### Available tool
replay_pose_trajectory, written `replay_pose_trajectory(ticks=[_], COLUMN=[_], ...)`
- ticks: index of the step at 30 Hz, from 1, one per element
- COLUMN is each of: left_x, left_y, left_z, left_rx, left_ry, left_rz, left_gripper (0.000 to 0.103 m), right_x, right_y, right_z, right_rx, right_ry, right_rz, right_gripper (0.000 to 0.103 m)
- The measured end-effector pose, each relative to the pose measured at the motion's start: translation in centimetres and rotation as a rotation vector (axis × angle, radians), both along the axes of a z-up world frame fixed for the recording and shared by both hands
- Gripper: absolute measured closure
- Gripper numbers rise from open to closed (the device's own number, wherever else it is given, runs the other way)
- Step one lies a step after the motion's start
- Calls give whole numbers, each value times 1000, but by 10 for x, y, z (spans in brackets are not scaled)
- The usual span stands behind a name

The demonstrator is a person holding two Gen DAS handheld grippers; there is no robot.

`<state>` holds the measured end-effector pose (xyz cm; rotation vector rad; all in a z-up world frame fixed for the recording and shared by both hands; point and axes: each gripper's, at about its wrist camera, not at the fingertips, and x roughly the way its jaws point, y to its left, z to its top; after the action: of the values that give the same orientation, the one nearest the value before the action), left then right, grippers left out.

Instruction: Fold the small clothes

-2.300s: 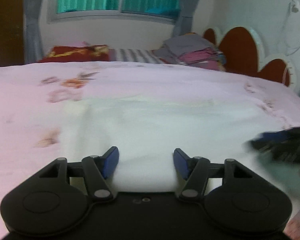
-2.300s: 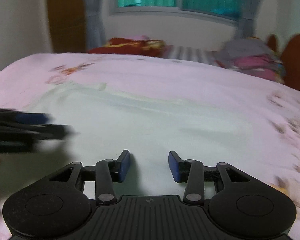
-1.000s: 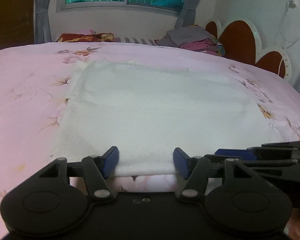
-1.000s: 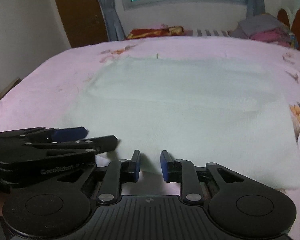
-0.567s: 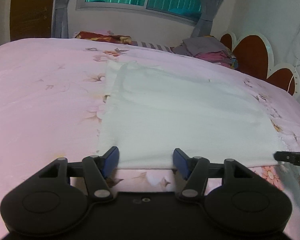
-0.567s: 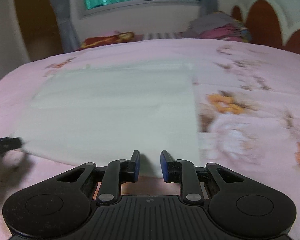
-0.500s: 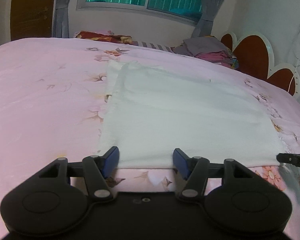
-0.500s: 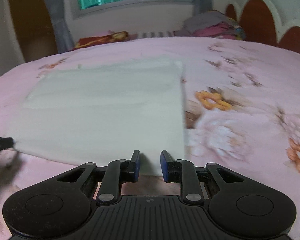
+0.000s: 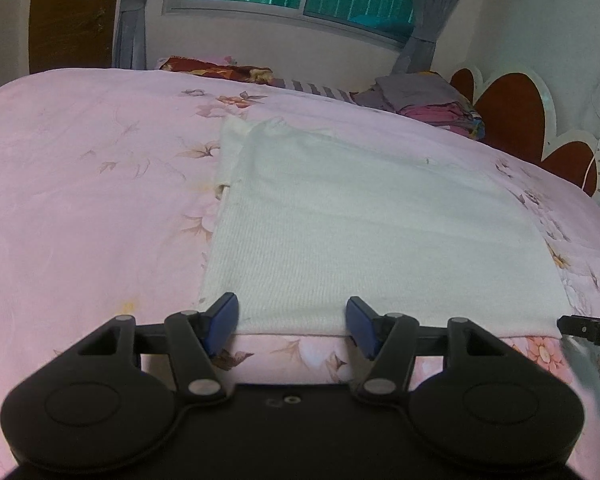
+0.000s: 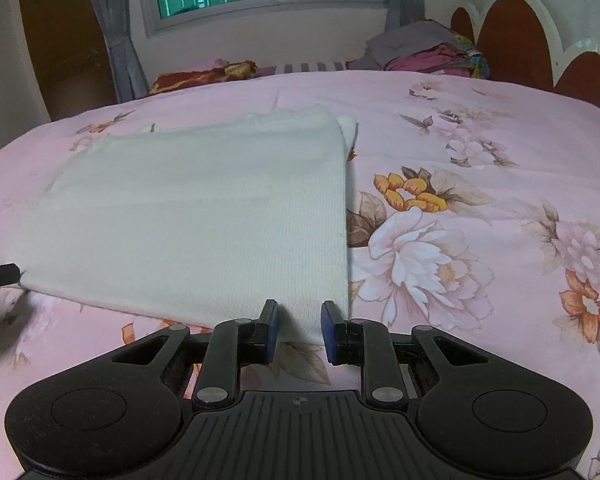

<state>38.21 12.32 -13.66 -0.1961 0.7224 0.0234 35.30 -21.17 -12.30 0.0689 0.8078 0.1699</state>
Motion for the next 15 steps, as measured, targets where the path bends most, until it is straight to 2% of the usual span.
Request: replay_pose_trajectory(ticks=[15], left_x=[2], left_y=[-1], left_z=[-1], left_rx=[27], left_ry=[13], left_rz=[-9], left_gripper=[44], right_x=[0], right_y=[-3], right_z=[-2], right_rx=[0], right_ry=[-3], right_rz=[26], right_gripper=[80])
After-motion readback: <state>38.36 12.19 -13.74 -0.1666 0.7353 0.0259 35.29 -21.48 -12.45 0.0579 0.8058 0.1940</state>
